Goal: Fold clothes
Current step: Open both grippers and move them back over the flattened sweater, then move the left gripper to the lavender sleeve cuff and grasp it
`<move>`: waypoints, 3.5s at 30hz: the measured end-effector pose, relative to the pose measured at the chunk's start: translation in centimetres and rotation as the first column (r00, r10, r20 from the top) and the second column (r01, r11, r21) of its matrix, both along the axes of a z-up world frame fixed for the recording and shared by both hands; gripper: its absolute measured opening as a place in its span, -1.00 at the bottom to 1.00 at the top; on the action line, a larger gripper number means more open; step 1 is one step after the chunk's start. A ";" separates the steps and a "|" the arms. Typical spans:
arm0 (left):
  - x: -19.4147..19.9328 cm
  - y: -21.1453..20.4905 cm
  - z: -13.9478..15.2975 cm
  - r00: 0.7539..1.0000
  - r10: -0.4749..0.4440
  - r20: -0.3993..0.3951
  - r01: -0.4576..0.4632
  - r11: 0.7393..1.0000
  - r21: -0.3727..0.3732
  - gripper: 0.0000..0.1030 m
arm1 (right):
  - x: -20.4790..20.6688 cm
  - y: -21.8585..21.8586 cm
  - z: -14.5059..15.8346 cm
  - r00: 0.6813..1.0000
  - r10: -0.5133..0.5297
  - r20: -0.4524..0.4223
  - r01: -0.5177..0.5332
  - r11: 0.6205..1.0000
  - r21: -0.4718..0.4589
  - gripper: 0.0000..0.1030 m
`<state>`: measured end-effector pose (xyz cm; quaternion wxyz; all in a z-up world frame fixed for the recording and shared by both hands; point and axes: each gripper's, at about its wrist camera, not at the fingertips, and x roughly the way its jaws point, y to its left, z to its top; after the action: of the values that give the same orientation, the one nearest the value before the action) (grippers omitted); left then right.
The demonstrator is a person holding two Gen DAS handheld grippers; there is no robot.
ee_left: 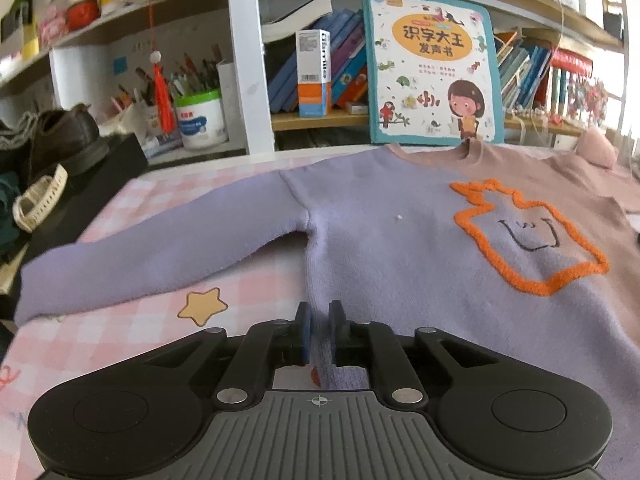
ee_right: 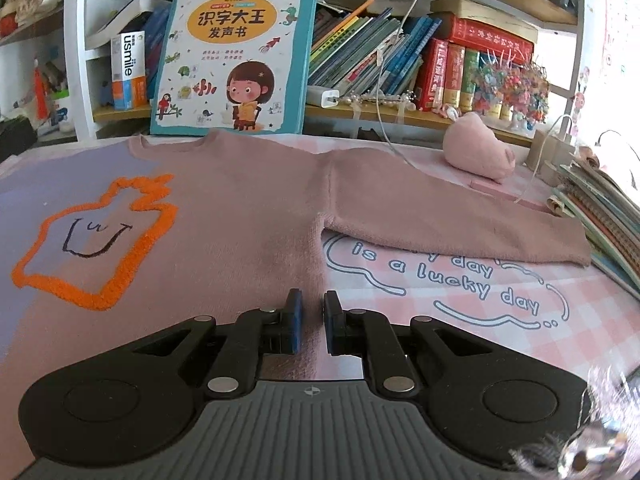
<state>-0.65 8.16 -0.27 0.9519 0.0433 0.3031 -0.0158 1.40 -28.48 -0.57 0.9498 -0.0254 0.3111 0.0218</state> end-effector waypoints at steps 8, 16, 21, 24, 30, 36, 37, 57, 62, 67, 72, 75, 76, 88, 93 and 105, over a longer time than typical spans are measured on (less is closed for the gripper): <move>-1.3 -1.0 1.0 0.997 0.009 0.071 -0.011 1.000 0.028 0.58 | -1.4 0.9 0.5 0.999 0.016 0.036 -0.016 1.000 0.000 0.27; -1.9 -3.2 1.7 0.993 -0.033 0.112 0.021 0.994 0.107 0.77 | -2.3 2.6 1.2 0.993 0.071 0.090 -0.070 0.997 -0.011 0.72; -2.7 -3.9 1.8 0.990 -0.056 0.129 0.037 0.989 0.144 0.85 | -2.6 3.7 1.5 0.988 0.125 0.093 -0.123 0.992 -0.021 0.84; -2.8 -3.9 1.8 0.990 -0.058 0.125 0.040 0.990 0.139 0.87 | -2.8 4.3 1.8 0.984 0.144 0.107 -0.141 0.989 -0.035 0.87; -2.8 -3.7 1.7 0.991 -0.054 0.119 0.039 0.991 0.126 0.91 | -2.8 5.7 2.2 0.971 0.215 0.099 -0.218 0.976 0.010 0.88; -3.1 -3.1 1.5 0.992 -0.032 0.123 0.017 0.992 0.128 0.92 | -2.3 8.5 2.4 0.947 0.304 0.106 -0.305 0.952 -0.006 0.89; -3.2 -2.9 1.5 0.992 -0.026 0.123 0.010 0.991 0.130 0.92 | -2.2 9.0 2.4 0.941 0.322 0.105 -0.323 0.946 -0.007 0.91; -2.9 2.0 1.3 0.978 0.181 0.108 -0.192 0.976 0.104 0.94 | 2.4 17.9 2.5 0.795 0.583 0.170 -0.589 0.808 -0.016 0.99; -3.0 3.3 1.4 0.960 0.241 0.140 -0.258 0.959 0.117 0.94 | 3.9 18.8 1.4 0.819 0.546 0.178 -0.559 0.828 0.032 0.99; -2.9 4.9 1.6 0.941 0.292 0.171 -0.306 0.950 0.067 0.94 | 4.2 19.2 1.6 0.813 0.546 0.203 -0.558 0.830 0.003 0.99; -2.3 6.2 1.7 0.925 0.339 0.169 -0.353 0.934 0.058 0.94 | 4.5 19.5 2.0 0.787 0.584 0.198 -0.588 0.808 -0.042 0.99; -1.9 6.8 1.5 0.917 0.367 0.157 -0.380 0.923 0.060 0.95 | 4.8 19.2 1.8 0.784 0.600 0.156 -0.610 0.792 0.018 0.99; -1.8 6.9 1.4 0.912 0.380 0.152 -0.393 0.917 0.062 0.95 | 4.8 19.0 1.7 0.787 0.602 0.138 -0.611 0.791 0.036 0.99; -0.9 8.4 0.4 0.899 0.429 0.087 -0.437 0.894 0.100 0.94 | 3.4 15.5 1.6 0.824 0.545 0.156 -0.559 0.826 0.068 0.99; -1.0 8.5 0.4 0.890 0.446 0.096 -0.455 0.884 0.107 0.94 | 3.1 16.3 1.6 0.789 0.587 0.181 -0.605 0.793 0.064 0.99; -0.9 10.0 0.7 0.879 0.468 0.094 -0.474 0.878 0.058 0.94 | 3.3 17.7 0.8 0.773 0.623 0.118 -0.630 0.776 0.032 0.99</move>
<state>-1.50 18.14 0.44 0.9356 0.0066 0.2679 0.2300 4.66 -10.82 0.20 0.9030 -0.0954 0.2357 0.3462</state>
